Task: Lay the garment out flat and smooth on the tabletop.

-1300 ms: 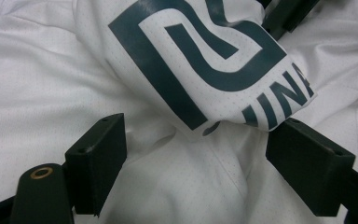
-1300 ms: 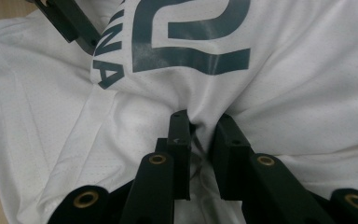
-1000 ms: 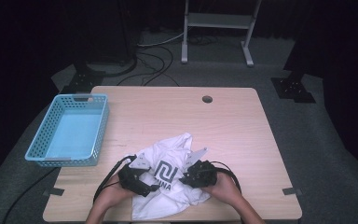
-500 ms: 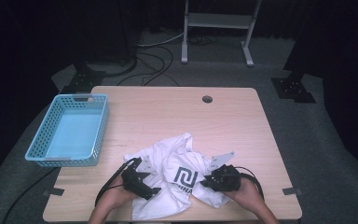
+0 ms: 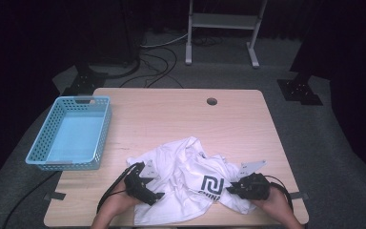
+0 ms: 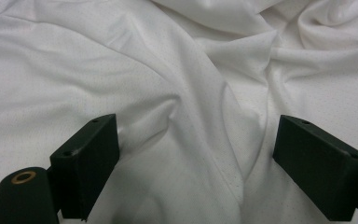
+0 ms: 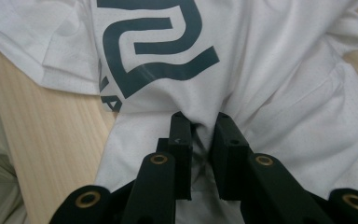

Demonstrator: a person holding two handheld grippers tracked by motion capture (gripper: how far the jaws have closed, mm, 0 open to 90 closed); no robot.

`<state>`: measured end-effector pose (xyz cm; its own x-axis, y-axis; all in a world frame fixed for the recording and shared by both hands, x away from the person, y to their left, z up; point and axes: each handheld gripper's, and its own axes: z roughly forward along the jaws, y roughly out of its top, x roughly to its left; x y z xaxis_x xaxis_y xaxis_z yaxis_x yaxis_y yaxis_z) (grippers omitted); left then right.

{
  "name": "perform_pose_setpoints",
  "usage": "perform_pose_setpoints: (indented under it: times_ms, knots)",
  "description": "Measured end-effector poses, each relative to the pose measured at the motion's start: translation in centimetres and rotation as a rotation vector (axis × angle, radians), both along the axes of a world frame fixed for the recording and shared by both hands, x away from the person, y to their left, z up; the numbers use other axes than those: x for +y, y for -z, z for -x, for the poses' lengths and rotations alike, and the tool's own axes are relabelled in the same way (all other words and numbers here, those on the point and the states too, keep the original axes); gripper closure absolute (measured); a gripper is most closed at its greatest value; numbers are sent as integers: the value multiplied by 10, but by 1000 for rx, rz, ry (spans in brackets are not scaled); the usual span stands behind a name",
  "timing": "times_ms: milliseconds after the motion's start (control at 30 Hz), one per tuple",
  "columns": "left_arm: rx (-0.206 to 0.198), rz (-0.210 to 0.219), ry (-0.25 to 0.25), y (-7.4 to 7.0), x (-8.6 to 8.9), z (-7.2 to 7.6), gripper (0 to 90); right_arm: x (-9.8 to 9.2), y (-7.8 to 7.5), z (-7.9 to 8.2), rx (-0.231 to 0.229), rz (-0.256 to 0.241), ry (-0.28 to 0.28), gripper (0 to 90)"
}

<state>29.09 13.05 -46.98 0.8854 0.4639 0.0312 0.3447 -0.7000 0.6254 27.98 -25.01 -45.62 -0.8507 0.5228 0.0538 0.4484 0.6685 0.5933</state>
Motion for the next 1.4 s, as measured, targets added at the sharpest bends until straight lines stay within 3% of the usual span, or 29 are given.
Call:
perform_pose_setpoints:
  times_ms: [300,467,600,700,800,967,1033,1100,1200,1267,1333,1400]
  knots:
    - [23,1,7,-2,8,-2,136,-38,-1,-2,-2,23,64,787]
    - [36,9,6,-2,10,-3,137,-51,0,-4,31,7,69,772]
    - [33,11,2,-2,9,-2,136,-50,1,-6,44,5,57,751]
    - [41,11,-10,-4,7,-3,134,-46,-2,-8,52,-1,48,655]
    - [58,66,-25,-8,6,-8,134,-45,-12,-8,20,-44,25,603]
    - [33,72,-17,-14,-8,-23,136,-38,-17,-22,-2,-80,45,609]
    - [31,87,1,-15,-16,-32,167,-31,-14,-28,-9,-68,42,629]
    - [62,117,13,-15,-21,-41,288,-23,-9,-35,-5,-57,31,667]
    - [57,115,-11,-15,-28,-53,354,-16,-4,-41,-13,-37,24,710]
    - [36,123,-18,-15,-32,-59,368,-13,-2,-44,-19,-24,24,719]
    - [19,101,-23,-13,-36,-64,358,-9,2,-47,-16,0,12,702]
    - [31,86,-27,-9,-36,-67,348,-7,5,-48,-14,5,6,691]
